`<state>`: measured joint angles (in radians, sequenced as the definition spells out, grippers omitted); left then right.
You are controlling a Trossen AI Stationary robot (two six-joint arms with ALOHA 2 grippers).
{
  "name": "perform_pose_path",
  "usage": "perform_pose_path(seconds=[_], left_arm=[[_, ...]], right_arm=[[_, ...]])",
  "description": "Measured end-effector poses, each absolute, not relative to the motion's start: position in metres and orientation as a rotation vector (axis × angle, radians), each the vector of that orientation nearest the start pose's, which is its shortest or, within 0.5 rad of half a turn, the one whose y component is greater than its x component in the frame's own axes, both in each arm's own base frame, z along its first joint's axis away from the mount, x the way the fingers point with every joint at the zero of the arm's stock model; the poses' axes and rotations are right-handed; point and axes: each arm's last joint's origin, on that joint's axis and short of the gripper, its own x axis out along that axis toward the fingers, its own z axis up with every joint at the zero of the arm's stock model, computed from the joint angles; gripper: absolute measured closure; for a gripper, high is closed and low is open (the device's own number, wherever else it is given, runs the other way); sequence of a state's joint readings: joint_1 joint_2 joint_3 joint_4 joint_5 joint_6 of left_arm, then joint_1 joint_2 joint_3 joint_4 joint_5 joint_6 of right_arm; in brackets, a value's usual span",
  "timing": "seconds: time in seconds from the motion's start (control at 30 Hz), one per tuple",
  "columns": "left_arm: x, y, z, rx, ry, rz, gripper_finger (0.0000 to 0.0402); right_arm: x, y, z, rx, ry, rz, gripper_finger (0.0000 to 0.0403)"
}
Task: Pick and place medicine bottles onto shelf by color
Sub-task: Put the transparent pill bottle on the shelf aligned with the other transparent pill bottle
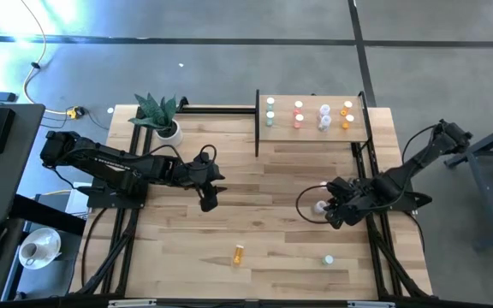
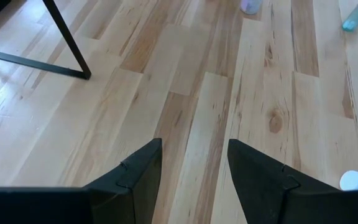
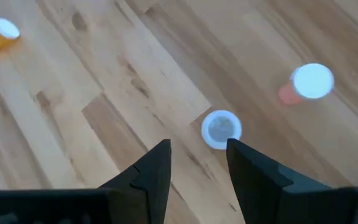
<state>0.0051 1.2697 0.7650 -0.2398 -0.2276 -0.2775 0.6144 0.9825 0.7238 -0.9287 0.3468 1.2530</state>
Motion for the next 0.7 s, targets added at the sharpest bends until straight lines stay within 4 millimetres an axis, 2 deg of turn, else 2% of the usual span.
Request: perform_pose_path(seconds=[0.23, 0.5, 0.7], left_arm=[[0.256, 0.008, 0.225, -0.181, 0.704, 0.323, 0.0229], [0.256, 0.008, 0.225, -0.181, 0.703, 0.322, 0.0229], [0.256, 0.008, 0.225, -0.182, 0.701, 0.323, 0.0229]], right_arm=[[0.135, 0.085, 0.223, 0.586, 1.036, -0.542, 0.0242], [0.148, 0.094, 0.208, 0.526, 1.07, -0.577, 0.0192], [0.155, 0.099, 0.196, 0.487, 1.102, -0.618, 0.0176]])
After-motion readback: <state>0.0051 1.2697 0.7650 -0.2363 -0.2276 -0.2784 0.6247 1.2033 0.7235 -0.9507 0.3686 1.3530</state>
